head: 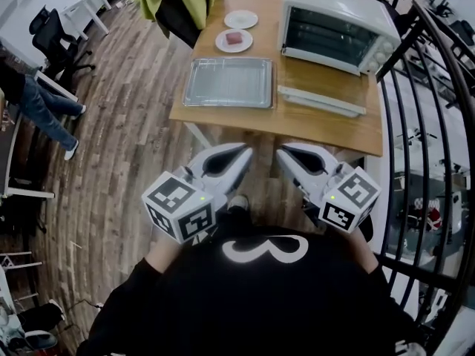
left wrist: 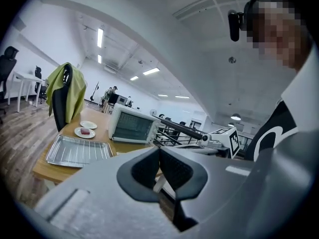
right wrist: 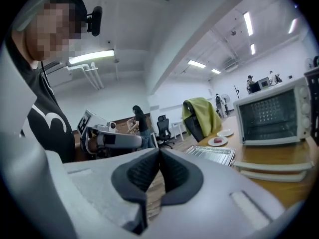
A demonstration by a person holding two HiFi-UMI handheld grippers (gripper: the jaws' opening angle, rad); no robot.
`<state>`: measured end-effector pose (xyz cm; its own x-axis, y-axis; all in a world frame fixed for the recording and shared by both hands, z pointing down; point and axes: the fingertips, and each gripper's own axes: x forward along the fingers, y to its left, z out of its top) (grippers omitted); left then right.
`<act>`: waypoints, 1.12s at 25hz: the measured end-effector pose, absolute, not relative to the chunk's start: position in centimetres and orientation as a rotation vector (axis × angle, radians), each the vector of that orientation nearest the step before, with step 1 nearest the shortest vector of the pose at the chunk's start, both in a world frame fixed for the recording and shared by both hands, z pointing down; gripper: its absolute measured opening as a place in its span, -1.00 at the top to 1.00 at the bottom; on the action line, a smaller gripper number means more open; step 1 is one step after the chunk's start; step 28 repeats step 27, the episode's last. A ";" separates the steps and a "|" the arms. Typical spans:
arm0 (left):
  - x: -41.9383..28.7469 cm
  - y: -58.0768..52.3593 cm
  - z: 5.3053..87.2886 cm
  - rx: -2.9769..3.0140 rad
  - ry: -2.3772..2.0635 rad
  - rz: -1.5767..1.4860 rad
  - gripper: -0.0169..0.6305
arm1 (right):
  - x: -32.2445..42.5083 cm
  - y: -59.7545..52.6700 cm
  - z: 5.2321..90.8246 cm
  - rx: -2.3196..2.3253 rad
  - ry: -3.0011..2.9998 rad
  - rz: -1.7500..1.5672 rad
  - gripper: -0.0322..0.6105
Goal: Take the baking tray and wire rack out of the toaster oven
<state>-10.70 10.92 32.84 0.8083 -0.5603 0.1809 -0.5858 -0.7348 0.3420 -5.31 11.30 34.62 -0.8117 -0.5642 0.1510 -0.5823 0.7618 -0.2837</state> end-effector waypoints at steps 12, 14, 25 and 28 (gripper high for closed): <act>-9.7 14.7 30.6 2.680 -0.923 0.062 0.92 | -3.7 14.9 30.9 0.975 -2.968 0.310 0.89; -9.6 15.1 30.4 2.685 -0.933 0.059 0.92 | -3.6 15.3 30.8 0.974 -2.968 0.299 0.89; -8.5 17.1 31.3 2.668 -0.965 0.078 0.92 | -2.0 17.6 31.5 0.976 -2.974 0.301 0.89; -8.2 18.2 31.8 2.666 -0.958 0.076 0.92 | -1.8 18.7 31.9 0.977 -2.973 0.302 0.89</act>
